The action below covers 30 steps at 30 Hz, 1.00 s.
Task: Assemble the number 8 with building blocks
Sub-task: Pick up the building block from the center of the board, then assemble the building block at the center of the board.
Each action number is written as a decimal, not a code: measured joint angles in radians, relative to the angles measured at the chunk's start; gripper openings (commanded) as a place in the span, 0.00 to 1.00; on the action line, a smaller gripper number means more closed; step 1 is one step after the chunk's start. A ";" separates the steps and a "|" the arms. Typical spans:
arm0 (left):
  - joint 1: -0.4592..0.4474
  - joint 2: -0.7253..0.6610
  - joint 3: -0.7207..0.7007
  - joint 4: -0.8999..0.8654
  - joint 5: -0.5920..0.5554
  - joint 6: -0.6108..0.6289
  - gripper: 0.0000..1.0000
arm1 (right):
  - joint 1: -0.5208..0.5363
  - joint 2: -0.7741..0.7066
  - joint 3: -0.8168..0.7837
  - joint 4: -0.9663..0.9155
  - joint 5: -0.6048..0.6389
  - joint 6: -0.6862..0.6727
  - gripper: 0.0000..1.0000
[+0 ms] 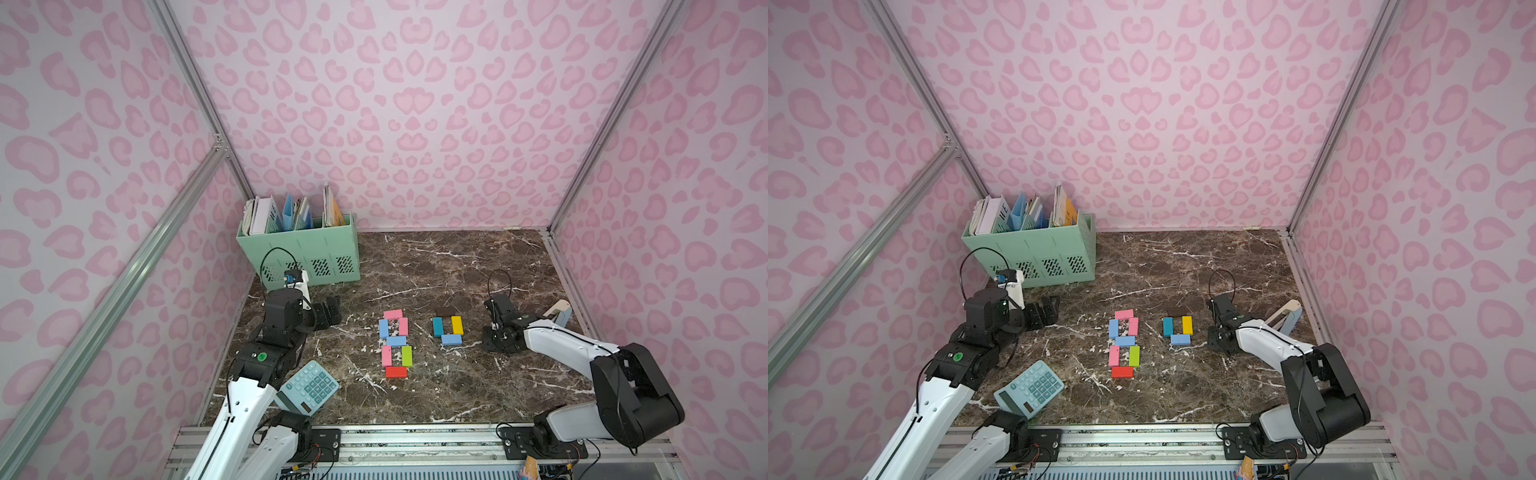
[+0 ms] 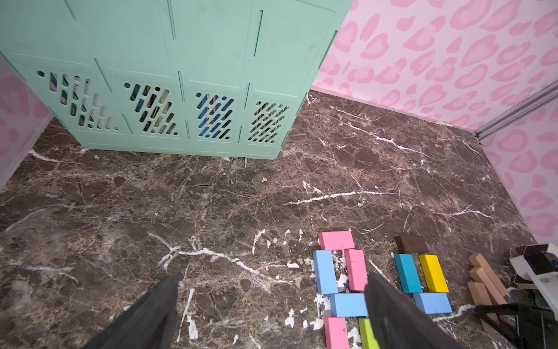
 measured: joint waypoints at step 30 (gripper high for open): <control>0.000 0.002 0.000 0.000 0.006 0.000 0.99 | 0.604 0.098 0.138 -0.087 0.015 0.385 0.15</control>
